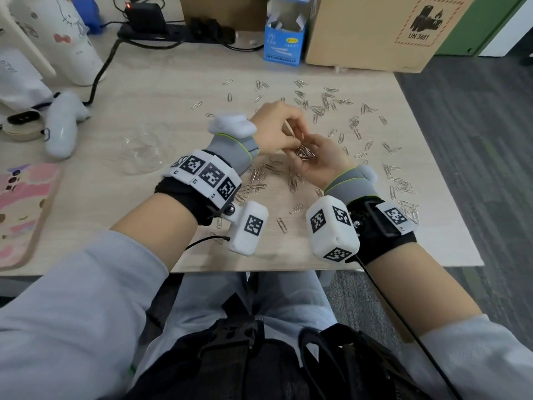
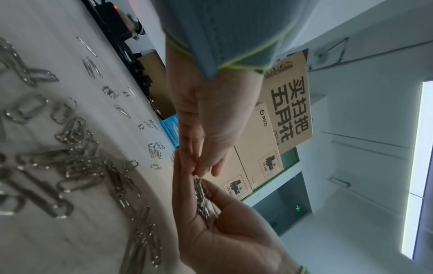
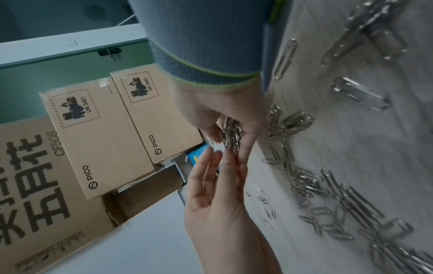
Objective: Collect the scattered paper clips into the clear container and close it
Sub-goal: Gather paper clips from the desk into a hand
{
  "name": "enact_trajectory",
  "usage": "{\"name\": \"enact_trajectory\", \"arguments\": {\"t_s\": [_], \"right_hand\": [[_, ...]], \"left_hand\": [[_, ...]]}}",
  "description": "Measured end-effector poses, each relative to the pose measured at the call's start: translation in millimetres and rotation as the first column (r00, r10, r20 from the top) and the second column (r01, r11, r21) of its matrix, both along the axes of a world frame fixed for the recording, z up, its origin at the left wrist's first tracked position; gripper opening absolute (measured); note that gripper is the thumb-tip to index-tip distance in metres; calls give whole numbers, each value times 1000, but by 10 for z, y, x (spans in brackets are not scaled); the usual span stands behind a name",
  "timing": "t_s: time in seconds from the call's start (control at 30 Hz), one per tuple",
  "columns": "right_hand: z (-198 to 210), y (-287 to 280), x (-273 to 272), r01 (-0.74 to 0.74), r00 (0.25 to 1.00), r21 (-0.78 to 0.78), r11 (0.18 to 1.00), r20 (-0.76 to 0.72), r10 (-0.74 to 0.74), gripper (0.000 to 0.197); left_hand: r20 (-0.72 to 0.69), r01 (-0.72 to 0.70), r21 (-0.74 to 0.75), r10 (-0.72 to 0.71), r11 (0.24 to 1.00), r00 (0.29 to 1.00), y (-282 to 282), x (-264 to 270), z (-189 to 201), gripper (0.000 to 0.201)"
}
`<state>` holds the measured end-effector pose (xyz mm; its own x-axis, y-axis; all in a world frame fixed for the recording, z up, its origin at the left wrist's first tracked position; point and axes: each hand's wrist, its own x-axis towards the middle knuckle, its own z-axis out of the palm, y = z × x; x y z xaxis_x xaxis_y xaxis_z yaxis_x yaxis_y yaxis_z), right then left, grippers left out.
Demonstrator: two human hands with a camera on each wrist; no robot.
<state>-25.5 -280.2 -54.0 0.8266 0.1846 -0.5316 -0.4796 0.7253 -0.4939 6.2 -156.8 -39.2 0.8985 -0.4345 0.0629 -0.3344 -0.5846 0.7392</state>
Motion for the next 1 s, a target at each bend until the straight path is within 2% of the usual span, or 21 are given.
{"name": "enact_trajectory", "arguments": {"t_s": [0.07, 0.13, 0.2, 0.3, 0.47, 0.57, 0.8, 1.0], "right_hand": [[-28, -53, 65, 41, 999, 60, 997, -26, -39, 31], [-48, -101, 133, 76, 997, 102, 992, -30, -74, 30], [-47, -121, 175, 99, 995, 109, 989, -29, -96, 28], [-44, -144, 229, 99, 995, 96, 990, -35, -96, 27], [-71, -168, 321, 104, 994, 105, 989, -50, -99, 25], [-69, -174, 321, 93, 995, 100, 991, -42, -89, 26], [-11, -128, 245, 83, 996, 107, 991, -27, -80, 25], [33, -13, 139, 46, 999, 110, 993, 2, -47, 25]], "left_hand": [[-22, -33, -46, 32, 998, 999, 9, 51, 11, 25], [21, -86, -35, 87, 996, 996, 53, 141, 12, 28], [75, -146, 23, 144, 989, 987, 119, 242, -15, 29], [69, -211, 164, 202, 964, 977, 160, 403, -119, 32], [23, -101, 422, 101, 901, 995, 10, 535, -278, 47], [12, -50, 518, 51, 854, 999, -13, 565, -313, 40], [44, -187, 353, 183, 917, 982, 241, 345, -207, 22], [35, -141, 330, 137, 934, 990, 420, -63, -168, 20]]}}
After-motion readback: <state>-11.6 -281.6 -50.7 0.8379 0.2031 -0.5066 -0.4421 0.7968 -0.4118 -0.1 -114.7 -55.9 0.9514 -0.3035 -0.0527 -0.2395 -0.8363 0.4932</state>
